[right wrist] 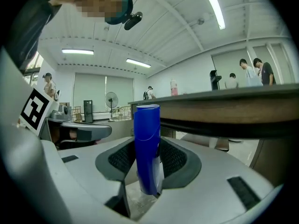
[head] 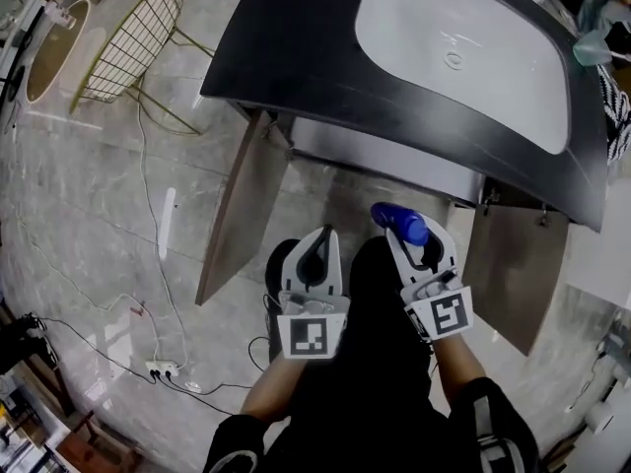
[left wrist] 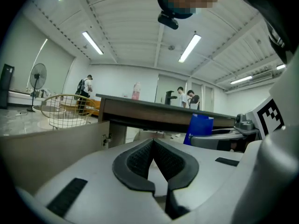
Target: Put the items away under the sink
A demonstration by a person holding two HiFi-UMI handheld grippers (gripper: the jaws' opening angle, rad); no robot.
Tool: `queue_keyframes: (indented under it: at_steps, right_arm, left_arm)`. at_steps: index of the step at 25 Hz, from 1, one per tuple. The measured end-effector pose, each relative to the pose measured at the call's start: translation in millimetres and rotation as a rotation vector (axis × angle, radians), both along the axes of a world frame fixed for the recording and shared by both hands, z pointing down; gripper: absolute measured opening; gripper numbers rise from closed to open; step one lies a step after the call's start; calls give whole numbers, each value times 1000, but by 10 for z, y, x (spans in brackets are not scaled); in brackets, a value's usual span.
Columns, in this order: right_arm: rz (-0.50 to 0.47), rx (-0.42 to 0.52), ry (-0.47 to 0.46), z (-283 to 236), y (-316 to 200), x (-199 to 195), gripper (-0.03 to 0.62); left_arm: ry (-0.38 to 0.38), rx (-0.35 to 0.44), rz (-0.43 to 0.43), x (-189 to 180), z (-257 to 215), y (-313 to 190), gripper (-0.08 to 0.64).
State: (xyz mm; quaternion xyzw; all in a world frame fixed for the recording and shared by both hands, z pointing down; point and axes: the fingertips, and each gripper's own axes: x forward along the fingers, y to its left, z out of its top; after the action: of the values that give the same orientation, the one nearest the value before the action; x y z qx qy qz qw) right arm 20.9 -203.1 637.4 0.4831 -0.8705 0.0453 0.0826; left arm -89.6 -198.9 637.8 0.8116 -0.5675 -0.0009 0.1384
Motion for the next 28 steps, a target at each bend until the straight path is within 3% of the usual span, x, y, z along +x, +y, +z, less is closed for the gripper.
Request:
queue_keyframes:
  at_steps: [5, 9, 15, 28]
  right_arm:
    - [3, 29, -16, 713, -12, 38, 152]
    - [20, 70, -34, 980, -46, 144, 150]
    - [22, 16, -6, 1187, -136, 210, 150]
    - [6, 45, 38, 1679, -747, 182, 150]
  left_arm:
    - [5, 67, 16, 59, 613, -28, 15]
    - [-29, 126, 46, 158, 876, 4, 15]
    - [-24, 118, 52, 228, 855, 94, 15]
    - [-20, 171, 70, 242, 803, 145, 15]
